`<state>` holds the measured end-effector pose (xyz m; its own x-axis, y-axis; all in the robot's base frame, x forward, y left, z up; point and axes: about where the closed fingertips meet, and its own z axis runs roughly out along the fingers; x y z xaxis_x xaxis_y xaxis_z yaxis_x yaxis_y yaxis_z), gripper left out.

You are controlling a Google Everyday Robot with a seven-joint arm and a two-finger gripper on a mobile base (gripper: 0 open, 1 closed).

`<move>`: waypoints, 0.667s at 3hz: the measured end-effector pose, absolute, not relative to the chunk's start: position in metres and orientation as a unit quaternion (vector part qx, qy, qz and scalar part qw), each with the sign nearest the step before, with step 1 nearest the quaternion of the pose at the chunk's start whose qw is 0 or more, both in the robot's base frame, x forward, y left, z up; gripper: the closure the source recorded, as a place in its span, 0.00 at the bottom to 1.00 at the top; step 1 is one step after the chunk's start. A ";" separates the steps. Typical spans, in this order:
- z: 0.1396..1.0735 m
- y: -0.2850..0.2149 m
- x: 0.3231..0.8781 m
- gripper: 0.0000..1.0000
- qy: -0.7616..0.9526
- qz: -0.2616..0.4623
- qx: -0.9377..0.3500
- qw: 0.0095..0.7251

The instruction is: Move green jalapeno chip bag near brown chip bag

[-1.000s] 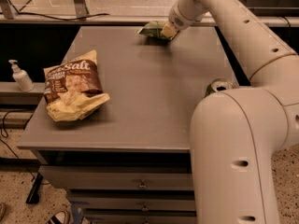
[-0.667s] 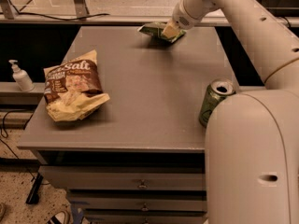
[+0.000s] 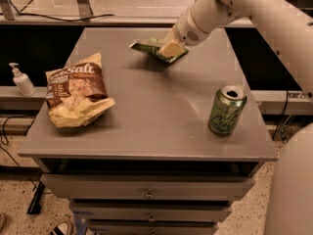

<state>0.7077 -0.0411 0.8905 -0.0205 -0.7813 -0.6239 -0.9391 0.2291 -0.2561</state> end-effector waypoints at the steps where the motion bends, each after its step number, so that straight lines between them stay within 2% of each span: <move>1: 0.891 -0.007 0.644 1.00 0.657 0.164 -0.660 0.326; 2: 0.892 0.025 0.600 1.00 0.614 0.204 -0.696 0.312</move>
Offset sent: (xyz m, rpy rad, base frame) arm -0.1635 0.1009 0.0069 0.0826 0.1068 0.4722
